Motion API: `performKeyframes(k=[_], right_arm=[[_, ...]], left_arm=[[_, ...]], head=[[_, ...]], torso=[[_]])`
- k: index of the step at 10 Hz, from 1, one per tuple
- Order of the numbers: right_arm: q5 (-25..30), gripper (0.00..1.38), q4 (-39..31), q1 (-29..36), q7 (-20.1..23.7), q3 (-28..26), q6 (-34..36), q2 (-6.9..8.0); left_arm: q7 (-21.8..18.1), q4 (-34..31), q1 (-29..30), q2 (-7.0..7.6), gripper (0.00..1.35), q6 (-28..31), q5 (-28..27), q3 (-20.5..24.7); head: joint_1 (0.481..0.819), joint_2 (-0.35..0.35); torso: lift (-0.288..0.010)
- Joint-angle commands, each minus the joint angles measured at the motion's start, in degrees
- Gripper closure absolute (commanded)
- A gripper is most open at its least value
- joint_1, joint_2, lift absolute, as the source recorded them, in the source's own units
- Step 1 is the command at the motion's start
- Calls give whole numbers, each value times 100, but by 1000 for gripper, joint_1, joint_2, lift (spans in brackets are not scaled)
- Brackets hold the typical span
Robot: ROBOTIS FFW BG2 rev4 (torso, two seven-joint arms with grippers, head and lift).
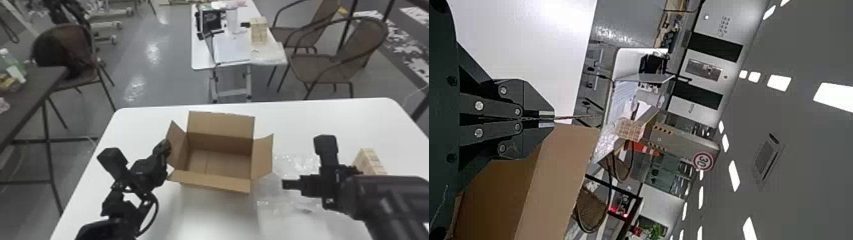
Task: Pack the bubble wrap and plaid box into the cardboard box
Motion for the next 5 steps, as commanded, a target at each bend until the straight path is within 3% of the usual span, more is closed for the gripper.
performKeyframes(k=[1, 3, 5], right_arm=[[13, 199, 97, -33, 8, 0, -8, 5], [-5, 889, 97, -33, 8, 0, -34, 5], [-31, 966, 97, -33, 8, 0, -25, 5]], left_arm=[[-1, 6, -7, 0, 1208, -6, 30, -5], [-1, 15, -7, 9, 1207, -15, 65, -5], [-1, 15, -7, 18, 1208, -24, 91, -14]], head=[[695, 128], [695, 127], [695, 128]], torso=[[-44], [-44], [-44]])
